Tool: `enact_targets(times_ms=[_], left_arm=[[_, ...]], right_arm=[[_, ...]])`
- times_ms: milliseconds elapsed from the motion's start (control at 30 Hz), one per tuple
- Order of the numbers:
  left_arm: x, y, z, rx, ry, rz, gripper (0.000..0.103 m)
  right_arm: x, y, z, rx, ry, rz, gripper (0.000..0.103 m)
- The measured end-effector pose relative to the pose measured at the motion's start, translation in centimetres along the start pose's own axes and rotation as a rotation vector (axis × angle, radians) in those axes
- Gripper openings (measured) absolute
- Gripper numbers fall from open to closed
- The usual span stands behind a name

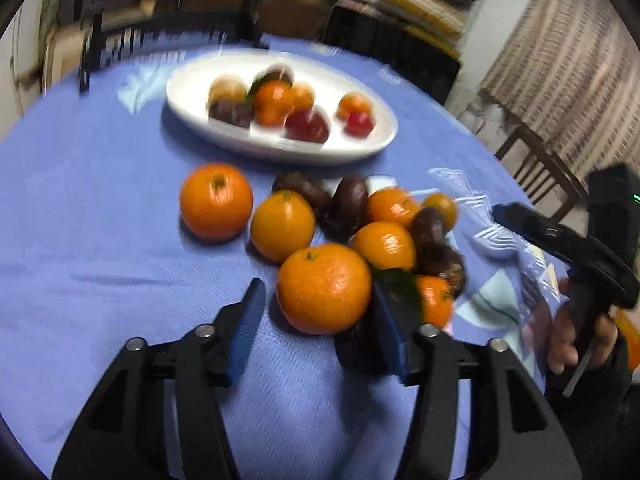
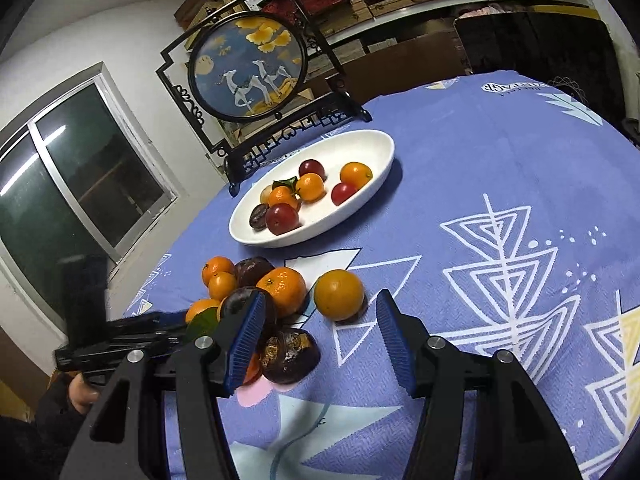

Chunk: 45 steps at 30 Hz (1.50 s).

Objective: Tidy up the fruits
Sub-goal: 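Grasp a large orange with the left tool while the right tool grasps another orange, then carry both oranges over the white plate and open both tools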

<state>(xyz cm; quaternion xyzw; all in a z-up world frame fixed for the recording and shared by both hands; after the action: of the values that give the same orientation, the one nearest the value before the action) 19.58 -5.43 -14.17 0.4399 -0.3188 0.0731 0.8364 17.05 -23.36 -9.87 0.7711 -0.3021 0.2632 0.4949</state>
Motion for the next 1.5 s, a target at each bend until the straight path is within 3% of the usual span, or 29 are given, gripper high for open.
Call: enact_targets(times_ms=[67, 100, 233, 367, 500, 700, 767, 967, 1233, 1500], left_arm=[[0.2, -0.3, 0.3, -0.01, -0.003, -0.006, 0.051], [0.3, -0.3, 0.5, -0.008, -0.013, 0.0, 0.045], [0.5, 1.6, 1.5, -0.037, -0.048, 0.081, 0.045], [0.8, 3.9, 1.2, -0.036, -0.023, 0.156, 0.045], [0.7, 5.2, 1.0, -0.026, -0.032, 0.169, 0.045], [0.5, 6.0, 0.4, -0.026, -0.028, 0.178, 0.045], [0.5, 6.2, 0.3, -0.024, -0.027, 0.183, 0.045], [1.1, 6.8, 0.0, -0.019, -0.026, 0.196, 0.045], [6.3, 7.0, 0.2, -0.017, -0.062, 0.213, 0.045], [15.4, 2.1, -2.7, 0.03, -0.055, 0.19, 0.045]], right_arm=[[0.0, -0.1, 0.0, -0.002, 0.0, -0.003, 0.058], [0.0, -0.2, 0.1, -0.004, -0.002, -0.006, 0.058], [-0.2, -0.4, 0.4, -0.03, -0.003, -0.024, 0.058], [-0.5, -1.2, 0.1, -0.13, 0.062, -0.063, 0.058], [0.3, -2.1, -0.7, -0.217, 0.143, -0.079, 0.058], [0.1, -5.7, -0.8, -0.273, 0.192, -0.163, 0.058], [-0.5, -6.8, -1.1, -0.257, 0.193, -0.197, 0.037], [0.2, -4.9, -1.1, -0.228, 0.132, -0.171, 0.037], [5.8, -1.0, -3.4, -0.164, 0.188, -0.088, 0.037], [13.1, -6.6, -3.4, -0.128, 0.158, -0.074, 0.037]])
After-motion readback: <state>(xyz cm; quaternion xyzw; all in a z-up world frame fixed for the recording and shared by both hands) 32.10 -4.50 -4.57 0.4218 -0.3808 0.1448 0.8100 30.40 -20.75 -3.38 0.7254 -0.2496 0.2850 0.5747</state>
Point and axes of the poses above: each gripper's, at about its wrist camera, not at the fingertips, and y roughly against the way its jaws point, z to its right, x to its top, the point moved 10 cm from there along -y, roughly the way its jaws point, and after that the axes turned 10 degrees about -x, right-handed, at the moved point
